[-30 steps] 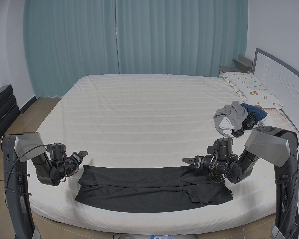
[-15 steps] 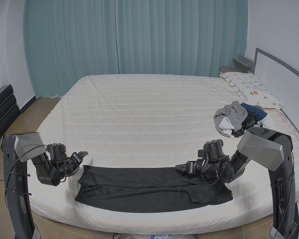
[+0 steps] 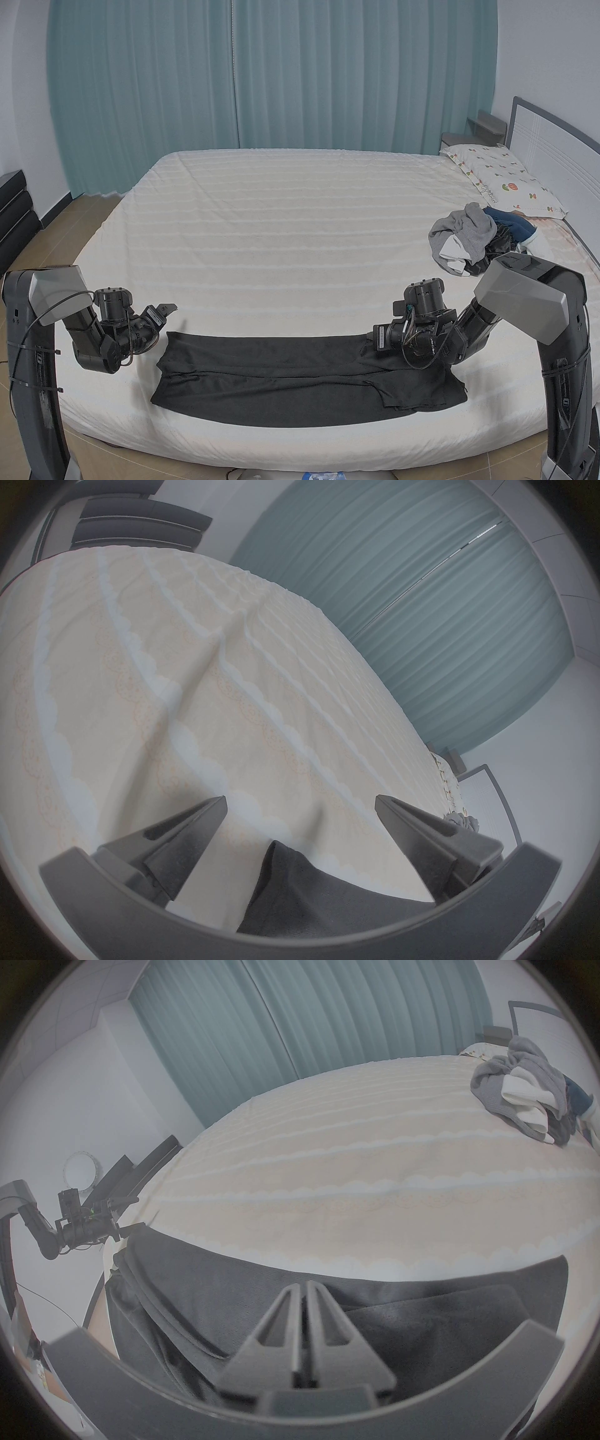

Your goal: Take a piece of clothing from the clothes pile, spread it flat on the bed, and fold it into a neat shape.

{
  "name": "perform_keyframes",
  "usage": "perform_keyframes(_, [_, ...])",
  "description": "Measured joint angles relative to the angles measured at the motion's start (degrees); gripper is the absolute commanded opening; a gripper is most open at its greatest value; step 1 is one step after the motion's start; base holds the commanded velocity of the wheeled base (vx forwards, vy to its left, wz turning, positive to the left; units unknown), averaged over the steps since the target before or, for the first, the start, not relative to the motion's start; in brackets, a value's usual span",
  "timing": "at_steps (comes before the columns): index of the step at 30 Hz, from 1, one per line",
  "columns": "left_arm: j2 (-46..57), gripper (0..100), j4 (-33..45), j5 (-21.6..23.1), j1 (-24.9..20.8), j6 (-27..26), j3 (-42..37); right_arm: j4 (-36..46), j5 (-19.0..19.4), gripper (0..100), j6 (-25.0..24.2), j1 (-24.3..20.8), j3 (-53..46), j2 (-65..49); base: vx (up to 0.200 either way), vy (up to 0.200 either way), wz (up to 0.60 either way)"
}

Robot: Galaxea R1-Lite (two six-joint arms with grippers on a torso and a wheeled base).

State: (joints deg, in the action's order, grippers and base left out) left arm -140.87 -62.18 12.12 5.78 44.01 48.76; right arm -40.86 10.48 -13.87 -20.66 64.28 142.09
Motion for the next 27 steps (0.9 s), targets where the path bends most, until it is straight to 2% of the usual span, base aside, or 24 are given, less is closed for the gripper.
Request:
perform_keyframes(12, [0.0, 100, 0.0, 0.0, 0.0, 0.0, 0.0, -0.3, -1.7, 0, 0.0, -1.1, 1.7, 0.7, 0.0, 0.0, 0.0])
perform_keyframes(13, [0.0, 100, 0.0, 0.0, 0.0, 0.0, 0.0, -0.3, -1.8, 100, 0.0, -1.0, 1.7, 0.8, 0.0, 0.0, 0.0])
perform_keyframes(21, [0.1, 100, -0.4, 0.1, 0.0, 0.0, -0.1, -4.3, -2.0, 100, -3.1, -1.0, 1.7, 0.3, 0.0, 0.0, 0.0])
perform_keyframes(27, [1.5, 100, -3.2, 0.2, 0.0, 0.0, -1.8, -6.4, -2.7, 100, -12.9, -0.2, -1.4, -3.2, 0.0, 0.0, 0.0])
